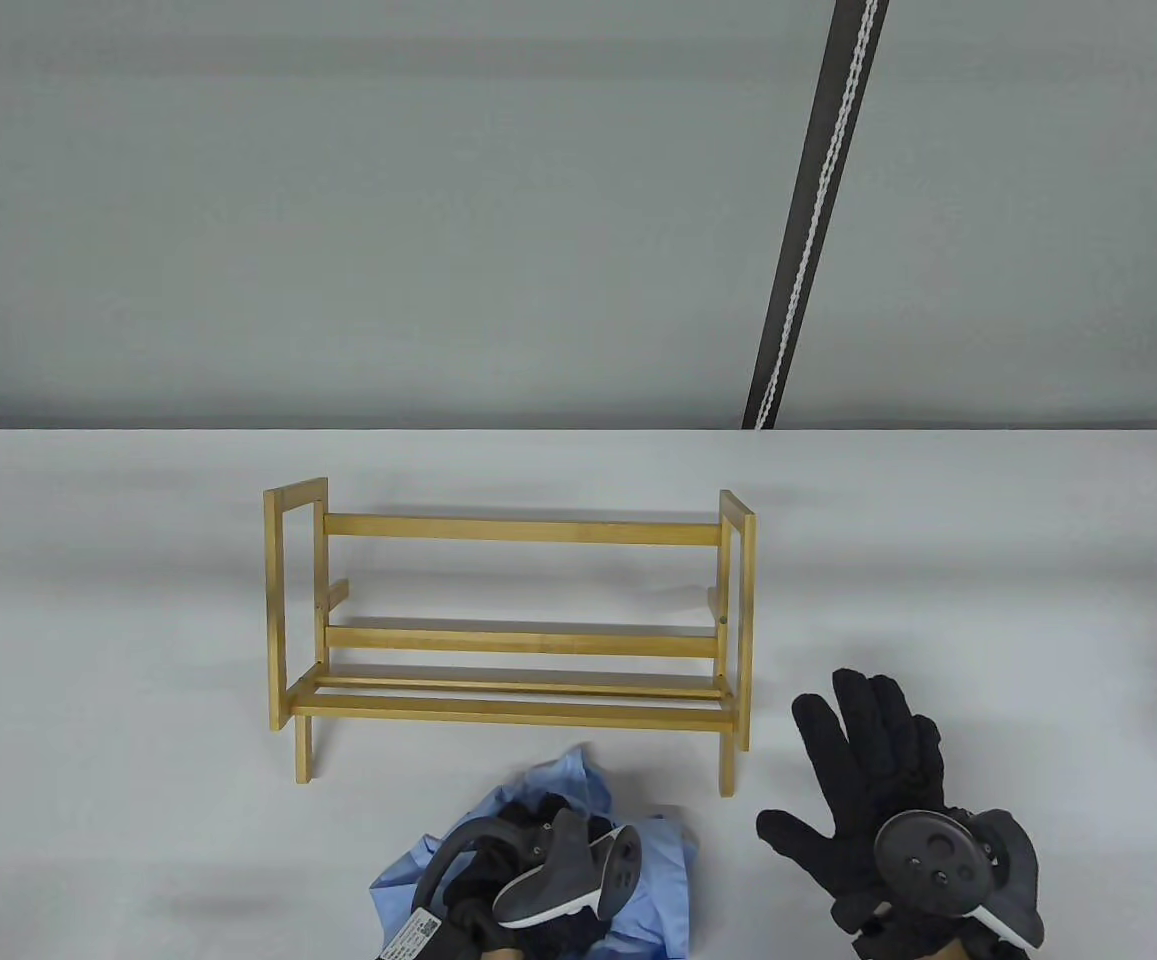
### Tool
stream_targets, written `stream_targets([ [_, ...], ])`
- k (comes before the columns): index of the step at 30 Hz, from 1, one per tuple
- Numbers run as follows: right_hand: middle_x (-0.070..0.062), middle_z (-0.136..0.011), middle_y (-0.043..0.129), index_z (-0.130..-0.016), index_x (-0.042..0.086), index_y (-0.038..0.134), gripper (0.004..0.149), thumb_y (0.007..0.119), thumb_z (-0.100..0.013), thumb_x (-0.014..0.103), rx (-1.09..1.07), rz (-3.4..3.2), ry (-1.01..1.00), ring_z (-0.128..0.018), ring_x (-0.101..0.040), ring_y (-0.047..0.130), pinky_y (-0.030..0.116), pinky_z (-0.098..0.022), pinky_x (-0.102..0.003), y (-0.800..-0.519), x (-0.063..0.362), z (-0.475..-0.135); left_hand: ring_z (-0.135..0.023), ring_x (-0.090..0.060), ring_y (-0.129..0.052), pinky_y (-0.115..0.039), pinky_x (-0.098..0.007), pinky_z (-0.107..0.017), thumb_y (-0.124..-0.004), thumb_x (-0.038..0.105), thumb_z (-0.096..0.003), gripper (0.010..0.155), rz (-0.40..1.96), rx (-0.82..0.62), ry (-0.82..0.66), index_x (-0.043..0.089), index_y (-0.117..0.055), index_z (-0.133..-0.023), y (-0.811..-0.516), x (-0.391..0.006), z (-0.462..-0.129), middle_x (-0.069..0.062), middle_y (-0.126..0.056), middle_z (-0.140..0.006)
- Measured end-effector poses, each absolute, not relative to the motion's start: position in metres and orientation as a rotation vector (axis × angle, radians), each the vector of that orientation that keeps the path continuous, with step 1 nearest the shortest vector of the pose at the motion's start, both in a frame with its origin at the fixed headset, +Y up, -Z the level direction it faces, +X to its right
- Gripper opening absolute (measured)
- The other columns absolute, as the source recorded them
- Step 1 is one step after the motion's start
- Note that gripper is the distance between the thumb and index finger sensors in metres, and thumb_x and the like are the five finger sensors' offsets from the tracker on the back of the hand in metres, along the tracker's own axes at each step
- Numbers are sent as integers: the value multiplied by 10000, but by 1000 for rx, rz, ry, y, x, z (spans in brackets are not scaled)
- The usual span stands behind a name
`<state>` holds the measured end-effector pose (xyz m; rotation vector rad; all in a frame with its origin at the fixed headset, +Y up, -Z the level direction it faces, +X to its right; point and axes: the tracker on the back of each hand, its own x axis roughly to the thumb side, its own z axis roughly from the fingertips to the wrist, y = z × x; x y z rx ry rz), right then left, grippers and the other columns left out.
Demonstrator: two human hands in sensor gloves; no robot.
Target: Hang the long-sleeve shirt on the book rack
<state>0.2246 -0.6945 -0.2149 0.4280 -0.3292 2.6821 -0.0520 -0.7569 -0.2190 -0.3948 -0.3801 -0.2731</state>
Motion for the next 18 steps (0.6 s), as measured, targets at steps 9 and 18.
stream_targets([
  [9, -160, -1188, 248, -1099, 298, 303, 934, 669, -378, 766, 429, 2682, -329, -1095, -493, 241, 284, -700, -750, -695, 224, -215, -667, -219, -1004, -937, -371, -479, -800, 594, -397, 639, -249, -395, -442, 454, -542, -964, -757, -45, -214, -14, -829, -955],
  [18, -158, -1189, 247, -1100, 296, 304, 935, 668, -379, 766, 431, 2677, -327, -1095, -494, 246, 285, -699, -749, -694, 225, -215, -665, -214, -1014, -937, -371, -475, -810, 588, -395, 627, -209, -399, -454, 463, -562, -958, -756, -49, -215, -2, -847, -948],
])
